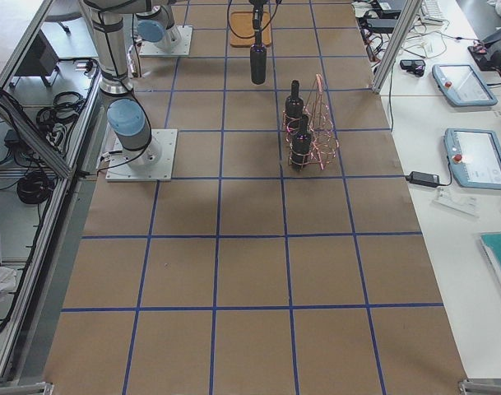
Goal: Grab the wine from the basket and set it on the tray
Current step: 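Carry the bottle toward the tray and set it upright on the table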
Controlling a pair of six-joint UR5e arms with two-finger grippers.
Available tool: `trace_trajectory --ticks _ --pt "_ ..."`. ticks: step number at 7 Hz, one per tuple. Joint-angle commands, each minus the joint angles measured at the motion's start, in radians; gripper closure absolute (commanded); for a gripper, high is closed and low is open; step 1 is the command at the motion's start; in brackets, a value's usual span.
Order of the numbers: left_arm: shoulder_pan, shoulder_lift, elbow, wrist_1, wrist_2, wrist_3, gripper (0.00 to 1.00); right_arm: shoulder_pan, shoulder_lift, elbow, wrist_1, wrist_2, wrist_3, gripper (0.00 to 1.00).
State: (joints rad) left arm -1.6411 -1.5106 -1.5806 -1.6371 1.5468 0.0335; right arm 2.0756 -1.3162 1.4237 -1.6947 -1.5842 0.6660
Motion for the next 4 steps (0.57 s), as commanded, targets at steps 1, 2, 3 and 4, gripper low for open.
trace_trajectory --ticks 1,2,3,4 --pt "0.009 0.001 0.005 0.002 0.034 0.005 0.00 0.018 0.018 -0.008 -0.003 0.027 0.021 0.79" --pt "0.020 0.001 0.010 0.002 0.064 0.020 0.00 0.018 0.012 0.000 0.021 0.018 0.014 0.79" --pt "0.074 0.001 0.008 0.000 0.062 0.044 0.00 0.023 0.008 0.003 0.106 0.023 0.014 0.80" --pt "0.111 0.004 0.013 -0.001 0.067 0.063 0.00 0.033 -0.011 0.009 0.115 0.027 0.018 0.80"
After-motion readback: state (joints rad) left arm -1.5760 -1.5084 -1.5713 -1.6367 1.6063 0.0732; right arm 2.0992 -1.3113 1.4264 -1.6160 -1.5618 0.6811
